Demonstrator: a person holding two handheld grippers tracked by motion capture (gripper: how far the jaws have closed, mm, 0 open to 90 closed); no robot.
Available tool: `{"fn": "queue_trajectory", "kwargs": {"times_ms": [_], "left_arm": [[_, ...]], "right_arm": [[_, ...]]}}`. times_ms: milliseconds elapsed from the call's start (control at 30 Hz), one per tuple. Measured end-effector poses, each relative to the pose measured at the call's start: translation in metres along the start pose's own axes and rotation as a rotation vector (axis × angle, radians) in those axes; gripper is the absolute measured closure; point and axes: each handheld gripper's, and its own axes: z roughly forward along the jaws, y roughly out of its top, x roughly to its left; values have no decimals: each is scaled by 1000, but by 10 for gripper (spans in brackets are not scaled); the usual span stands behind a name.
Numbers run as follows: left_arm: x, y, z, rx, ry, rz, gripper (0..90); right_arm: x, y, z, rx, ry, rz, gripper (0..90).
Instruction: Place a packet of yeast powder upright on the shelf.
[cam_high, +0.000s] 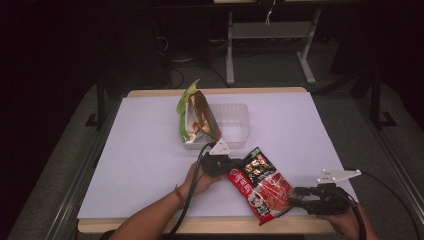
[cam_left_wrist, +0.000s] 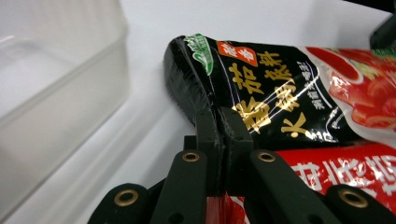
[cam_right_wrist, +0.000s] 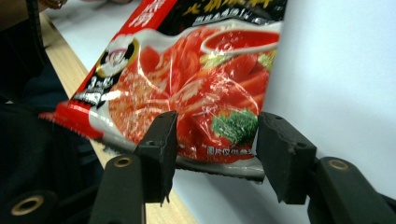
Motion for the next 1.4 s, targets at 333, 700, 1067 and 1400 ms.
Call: {"fn": "queue_trajectory", "kwargs": {"times_ms": [333,700,1067,1400], "left_arm": [[20,-3,-9,12,-24,-71,750],[16,-15,-21,92,-114,-121,286],[2,-7,1,117,-160,-175,107],[13,-8,-4,26,-162,-269,366]], "right_arm": [[11,2,19,12,11,-15,510],[14,3,20,30,11,-42,518],[19,1,27,41,31,-80,532],[21,-1,28,26,17,-111,533]]}}
